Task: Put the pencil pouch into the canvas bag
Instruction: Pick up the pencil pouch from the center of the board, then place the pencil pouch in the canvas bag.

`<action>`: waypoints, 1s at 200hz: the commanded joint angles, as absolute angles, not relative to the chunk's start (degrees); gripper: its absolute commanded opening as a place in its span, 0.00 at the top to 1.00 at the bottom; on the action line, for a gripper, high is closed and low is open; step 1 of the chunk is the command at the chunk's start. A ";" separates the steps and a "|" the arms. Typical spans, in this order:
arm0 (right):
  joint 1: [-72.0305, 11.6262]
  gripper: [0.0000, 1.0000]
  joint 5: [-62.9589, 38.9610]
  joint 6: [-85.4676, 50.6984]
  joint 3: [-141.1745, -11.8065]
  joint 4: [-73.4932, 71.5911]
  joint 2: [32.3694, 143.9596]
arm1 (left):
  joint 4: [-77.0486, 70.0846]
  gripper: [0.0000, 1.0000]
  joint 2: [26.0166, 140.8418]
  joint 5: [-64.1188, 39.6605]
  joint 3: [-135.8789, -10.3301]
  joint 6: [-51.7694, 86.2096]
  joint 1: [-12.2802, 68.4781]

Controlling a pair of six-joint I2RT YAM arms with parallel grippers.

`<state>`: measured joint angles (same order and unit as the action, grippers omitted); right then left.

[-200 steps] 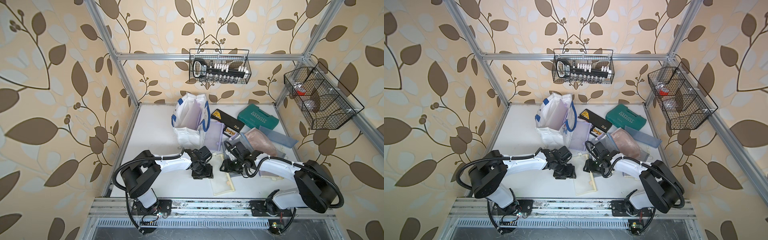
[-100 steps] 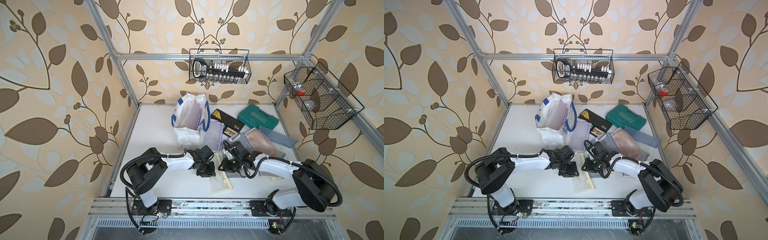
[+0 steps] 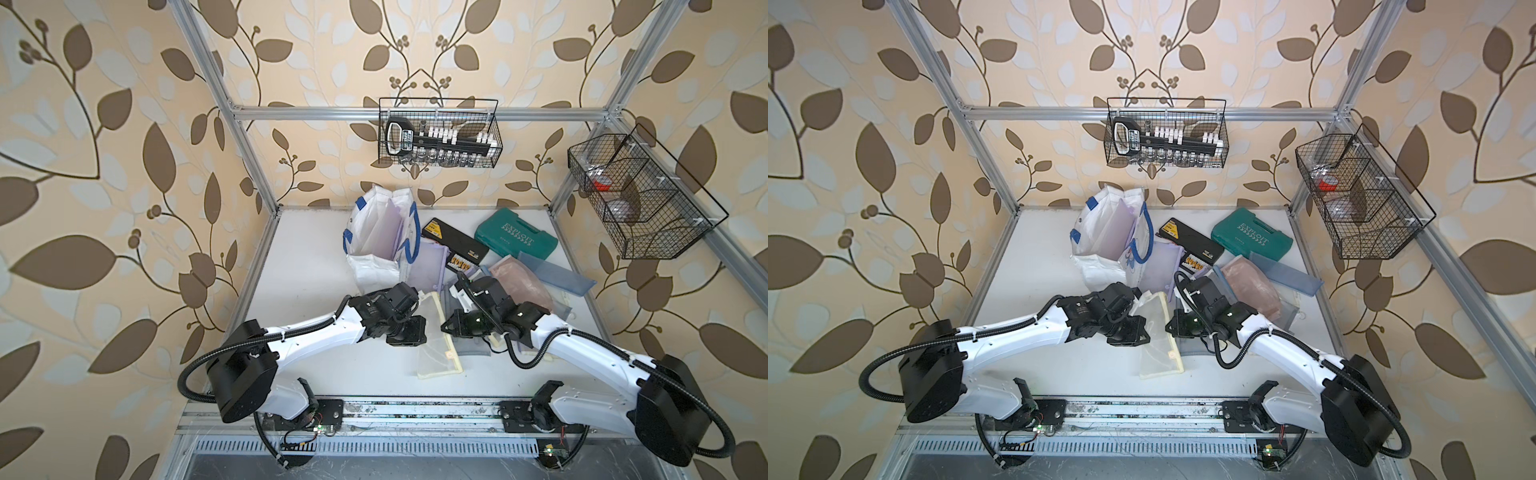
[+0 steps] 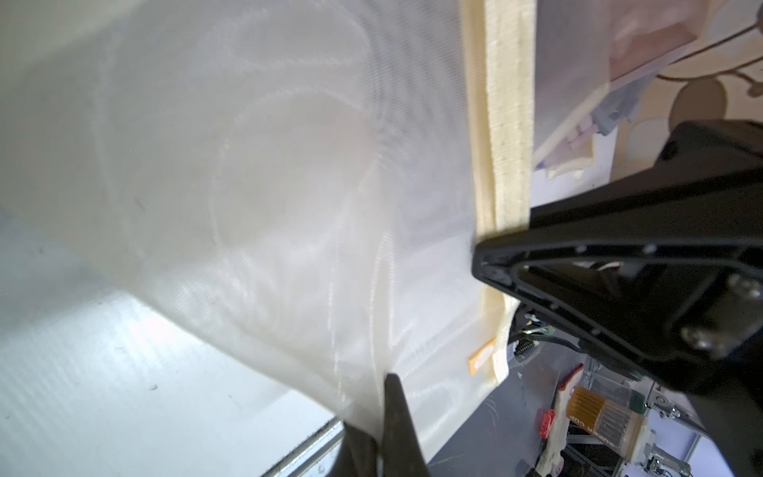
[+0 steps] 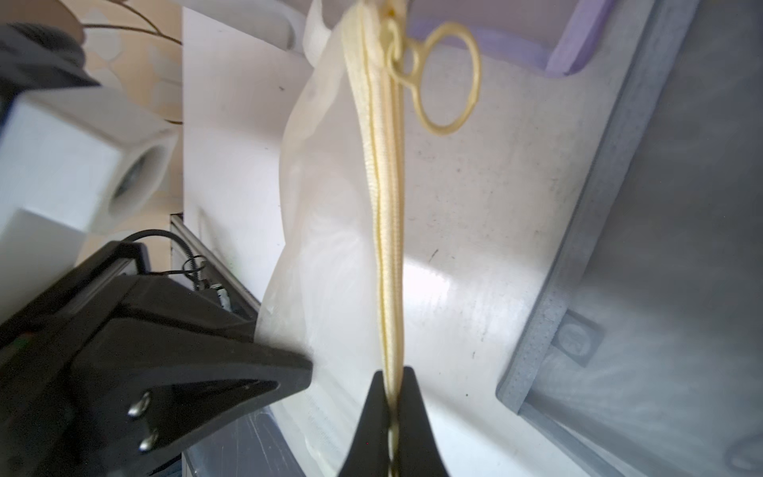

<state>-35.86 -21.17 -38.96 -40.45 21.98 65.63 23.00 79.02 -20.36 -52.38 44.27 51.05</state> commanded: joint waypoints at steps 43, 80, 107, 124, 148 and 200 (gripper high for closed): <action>-35.20 0.32 -10.92 -39.57 -51.29 32.96 58.16 | 48.28 1.00 73.87 -12.61 -75.68 30.43 51.33; -29.75 0.07 -9.68 -38.20 -60.00 38.45 60.94 | 61.91 1.00 77.33 0.02 -92.96 20.05 50.99; -26.14 0.02 -9.23 -37.18 -64.86 39.08 62.32 | 67.36 1.00 84.05 6.19 -104.12 14.79 47.18; -24.90 0.02 -9.62 -36.03 -66.83 39.63 64.62 | 68.19 1.00 88.18 7.26 -110.87 13.17 42.80; -24.70 0.02 -9.82 -34.85 -68.65 40.19 68.06 | 69.43 1.00 93.68 11.78 -121.84 10.50 37.85; -24.65 0.02 -10.37 -34.03 -70.39 40.34 71.44 | 65.58 1.00 100.34 22.34 -129.11 3.56 31.98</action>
<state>-24.84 -10.48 -35.29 -67.68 38.63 71.35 67.57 100.64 15.42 -127.96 8.82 33.32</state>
